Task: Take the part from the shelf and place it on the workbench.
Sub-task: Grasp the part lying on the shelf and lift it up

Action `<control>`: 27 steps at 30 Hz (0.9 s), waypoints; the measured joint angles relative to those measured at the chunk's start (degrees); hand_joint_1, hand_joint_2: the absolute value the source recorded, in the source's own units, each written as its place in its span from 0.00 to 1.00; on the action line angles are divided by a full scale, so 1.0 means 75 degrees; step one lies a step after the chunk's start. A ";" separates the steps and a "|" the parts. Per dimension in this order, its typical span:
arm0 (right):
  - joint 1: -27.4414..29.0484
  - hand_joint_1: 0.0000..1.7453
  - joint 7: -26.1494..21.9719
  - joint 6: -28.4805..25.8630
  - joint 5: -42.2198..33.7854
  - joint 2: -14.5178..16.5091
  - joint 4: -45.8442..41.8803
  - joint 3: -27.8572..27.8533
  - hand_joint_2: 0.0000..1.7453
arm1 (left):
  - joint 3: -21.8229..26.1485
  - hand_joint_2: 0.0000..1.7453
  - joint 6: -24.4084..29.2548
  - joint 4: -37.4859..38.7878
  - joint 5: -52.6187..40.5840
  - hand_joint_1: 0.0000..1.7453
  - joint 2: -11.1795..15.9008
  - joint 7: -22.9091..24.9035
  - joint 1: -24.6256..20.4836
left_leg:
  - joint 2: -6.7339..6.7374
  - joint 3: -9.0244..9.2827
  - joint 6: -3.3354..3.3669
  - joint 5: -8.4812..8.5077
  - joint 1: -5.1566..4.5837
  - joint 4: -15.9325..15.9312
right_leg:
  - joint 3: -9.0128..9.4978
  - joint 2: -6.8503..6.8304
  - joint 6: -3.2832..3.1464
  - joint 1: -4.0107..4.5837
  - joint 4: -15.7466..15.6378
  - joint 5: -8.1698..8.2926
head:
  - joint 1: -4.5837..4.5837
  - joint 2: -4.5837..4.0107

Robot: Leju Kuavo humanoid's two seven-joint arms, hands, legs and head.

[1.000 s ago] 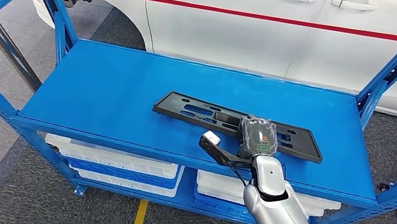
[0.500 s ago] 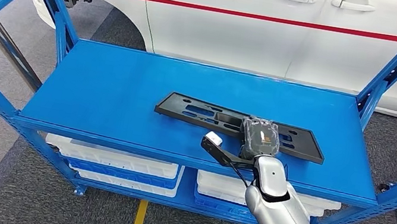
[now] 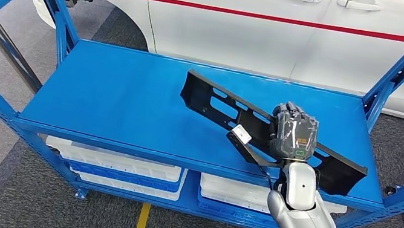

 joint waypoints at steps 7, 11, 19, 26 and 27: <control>0.0384 1.00 -0.0056 -0.0246 0.0547 -0.0257 -0.1207 -0.0521 1.00 | 0.0017 1.00 0.0020 0.0000 0.0008 0.00 0.0000 0.0034 0.0003 | -0.0001 -0.0007 0.0001 0.0000 0.0000 0.0000 | -0.0006 -0.0003 0.0000 0.0001 0.0000 0.0000 | 0.0000 0.0000; 0.0612 1.00 -0.0131 -0.0293 0.0685 -0.0448 -0.2038 -0.0943 1.00 | 0.0042 1.00 0.0017 0.0000 0.0005 0.00 0.0000 0.0047 -0.0002 | 0.0000 -0.0007 0.0001 0.0000 0.0000 0.0000 | -0.0006 -0.0002 0.0000 0.0000 0.0000 0.0000 | 0.0001 0.0000; 0.0966 1.00 -0.0146 -0.0289 0.0774 -0.0675 -0.2677 -0.1186 1.00 | 0.0051 1.00 -0.0003 0.0000 -0.0006 0.00 0.0009 0.0034 -0.0012 | 0.0002 -0.0006 0.0001 -0.0001 0.0000 0.0000 | -0.0006 0.0000 0.0000 0.0000 -0.0002 0.0000 | 0.0001 0.0000; 0.1056 1.00 -0.0146 -0.0290 0.0777 -0.0758 -0.2834 -0.1242 1.00 | 0.0051 1.00 -0.0003 0.0000 -0.0005 0.00 0.0028 0.0024 -0.0017 | 0.0001 -0.0012 0.0016 -0.0007 -0.0003 0.0020 | -0.0007 -0.0001 0.0008 -0.0010 -0.0007 0.0004 | 0.0001 0.0000; 0.1071 1.00 -0.0145 -0.0290 0.0773 -0.0763 -0.2859 -0.1250 1.00 | 0.0051 1.00 -0.0003 0.0000 -0.0004 0.00 0.0038 0.0021 -0.0018 | 0.0000 -0.0019 0.0031 -0.0013 -0.0005 0.0037 | -0.0008 0.0001 0.0015 -0.0018 -0.0010 0.0008 | 0.0001 0.0000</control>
